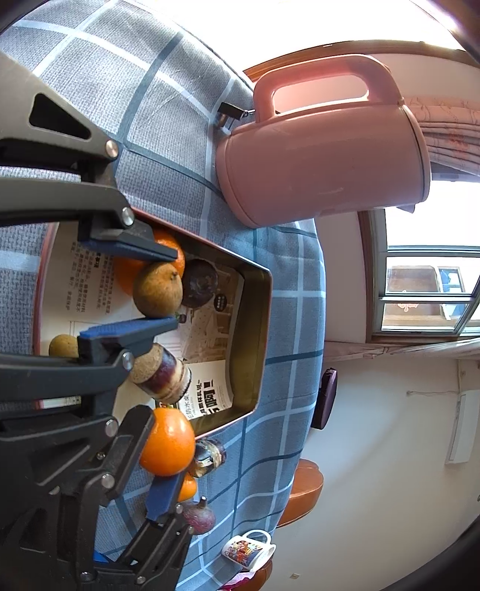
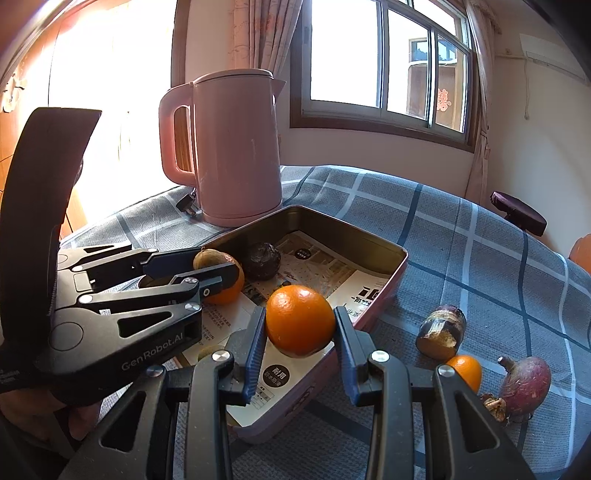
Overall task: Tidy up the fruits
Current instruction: 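Open the left tool to drop the pear into the box while the right tool releases the orange, then grasp another mandarin orange with the right tool while the left tool moves to the brown cylinder, then close the left tool on the brown cylinder while the right tool holds the orange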
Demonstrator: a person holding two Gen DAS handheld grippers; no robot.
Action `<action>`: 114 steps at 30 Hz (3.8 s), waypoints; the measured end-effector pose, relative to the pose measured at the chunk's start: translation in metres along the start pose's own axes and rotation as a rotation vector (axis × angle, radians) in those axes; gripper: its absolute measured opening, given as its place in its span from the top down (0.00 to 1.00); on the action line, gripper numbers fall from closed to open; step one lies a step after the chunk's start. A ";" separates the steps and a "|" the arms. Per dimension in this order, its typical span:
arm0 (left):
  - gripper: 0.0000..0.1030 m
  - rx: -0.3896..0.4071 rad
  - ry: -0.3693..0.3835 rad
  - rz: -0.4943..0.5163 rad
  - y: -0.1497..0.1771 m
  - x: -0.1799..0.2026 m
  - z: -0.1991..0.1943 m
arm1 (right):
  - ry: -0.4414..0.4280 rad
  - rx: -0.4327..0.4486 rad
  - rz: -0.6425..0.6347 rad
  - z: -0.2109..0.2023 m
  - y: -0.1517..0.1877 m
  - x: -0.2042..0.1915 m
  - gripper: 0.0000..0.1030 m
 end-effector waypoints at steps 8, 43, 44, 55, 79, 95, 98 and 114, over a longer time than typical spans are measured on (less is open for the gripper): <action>0.70 -0.010 -0.018 0.030 0.000 0.003 0.000 | -0.003 -0.015 -0.001 0.003 0.000 0.000 0.63; 0.30 0.043 0.106 0.150 -0.028 0.095 -0.032 | 0.292 0.042 0.239 -0.125 -0.003 0.165 0.32; 0.30 0.041 0.113 0.161 -0.029 0.101 -0.031 | 0.297 0.024 0.251 -0.123 -0.001 0.169 0.32; 0.29 -0.003 0.121 0.169 -0.038 0.125 -0.009 | 0.310 0.020 0.214 -0.135 -0.003 0.166 0.32; 0.29 0.011 0.047 0.055 -0.038 0.063 -0.003 | 0.254 -0.181 -0.001 0.004 0.004 0.101 0.46; 0.29 -0.006 0.076 0.156 -0.061 0.104 0.010 | 0.281 0.098 0.162 -0.079 -0.007 0.144 0.62; 0.30 -0.026 0.111 0.177 -0.068 0.122 0.020 | 0.335 0.123 0.211 -0.089 -0.008 0.172 0.62; 0.57 -0.178 0.164 0.232 -0.075 0.165 0.079 | 0.326 0.143 0.290 -0.097 0.012 0.209 0.62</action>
Point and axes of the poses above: each gripper's, at about its wrist camera, not at the fingertips, and z roughly the way its jaws point, x to its right, y to its underside, the point moved 3 cm from there along z, roughly the way its jaws point, and after that the axes turned 14 degrees about z, right-handed, at the moved point
